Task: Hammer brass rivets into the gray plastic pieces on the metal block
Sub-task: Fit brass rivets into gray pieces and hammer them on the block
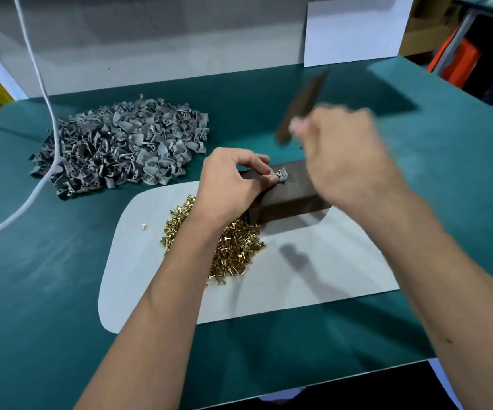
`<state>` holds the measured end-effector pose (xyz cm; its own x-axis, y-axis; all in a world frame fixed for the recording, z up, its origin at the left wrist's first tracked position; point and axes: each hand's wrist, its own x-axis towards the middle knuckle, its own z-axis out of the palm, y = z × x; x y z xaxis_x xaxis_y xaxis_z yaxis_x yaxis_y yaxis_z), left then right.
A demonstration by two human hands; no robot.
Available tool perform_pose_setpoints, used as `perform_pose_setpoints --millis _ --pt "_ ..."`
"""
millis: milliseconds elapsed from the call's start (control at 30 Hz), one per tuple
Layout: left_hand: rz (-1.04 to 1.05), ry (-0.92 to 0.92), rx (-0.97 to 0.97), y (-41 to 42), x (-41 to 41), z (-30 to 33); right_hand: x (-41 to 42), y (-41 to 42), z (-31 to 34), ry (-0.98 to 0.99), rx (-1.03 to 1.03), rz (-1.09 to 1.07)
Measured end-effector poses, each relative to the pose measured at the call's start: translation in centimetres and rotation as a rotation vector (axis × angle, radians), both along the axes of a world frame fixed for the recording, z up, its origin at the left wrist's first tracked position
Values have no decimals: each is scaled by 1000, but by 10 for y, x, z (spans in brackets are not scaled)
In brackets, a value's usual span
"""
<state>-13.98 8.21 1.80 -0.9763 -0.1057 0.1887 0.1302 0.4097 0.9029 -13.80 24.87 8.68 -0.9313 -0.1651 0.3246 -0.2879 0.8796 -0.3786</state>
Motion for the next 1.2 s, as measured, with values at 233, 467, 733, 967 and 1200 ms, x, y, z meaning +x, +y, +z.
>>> perform_pose_setpoints --millis 233,467,733,967,1200 --pt "-4 7 -12 0 1 1 -4 8 10 12 -53 -5" --pt "15 22 10 0 3 -1 -9 14 -17 -233 88 -27" --pt "7 -14 61 0 2 -2 -17 51 -34 -100 -52 -187" --pt "-2 -34 115 0 4 1 -20 53 -65 -106 95 -358" --pt "-10 -44 135 0 5 1 -17 47 -73 33 37 -364"
